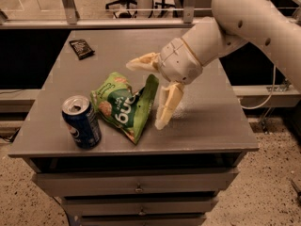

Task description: Move green rice chip bag near pepsi can

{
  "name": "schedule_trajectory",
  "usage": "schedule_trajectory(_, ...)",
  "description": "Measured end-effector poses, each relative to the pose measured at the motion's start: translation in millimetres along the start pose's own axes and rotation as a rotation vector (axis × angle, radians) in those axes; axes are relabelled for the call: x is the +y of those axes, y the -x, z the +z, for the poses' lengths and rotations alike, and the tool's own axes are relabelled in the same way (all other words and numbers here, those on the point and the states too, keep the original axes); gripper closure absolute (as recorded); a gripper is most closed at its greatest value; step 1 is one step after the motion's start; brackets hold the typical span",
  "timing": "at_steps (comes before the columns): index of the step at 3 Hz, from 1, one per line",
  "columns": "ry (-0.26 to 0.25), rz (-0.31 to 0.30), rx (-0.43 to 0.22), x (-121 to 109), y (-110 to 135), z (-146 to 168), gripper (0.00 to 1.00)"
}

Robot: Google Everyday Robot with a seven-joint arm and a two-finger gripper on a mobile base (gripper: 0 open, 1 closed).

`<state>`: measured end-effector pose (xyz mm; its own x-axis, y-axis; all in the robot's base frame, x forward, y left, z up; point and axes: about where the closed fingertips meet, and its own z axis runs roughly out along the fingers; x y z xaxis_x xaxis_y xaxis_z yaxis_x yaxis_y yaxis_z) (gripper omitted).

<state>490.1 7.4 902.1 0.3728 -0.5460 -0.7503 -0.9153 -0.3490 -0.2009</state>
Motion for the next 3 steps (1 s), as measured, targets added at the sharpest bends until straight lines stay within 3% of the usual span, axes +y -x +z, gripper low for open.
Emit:
schedule_trajectory(1, -0.073, 0.01, 0.029, 2.4, -3.7, -27.8, 0.0)
schedule_trajectory(3, -0.354, -0.012, 0.124, 2.6, -6.9, -142.8, 0.0)
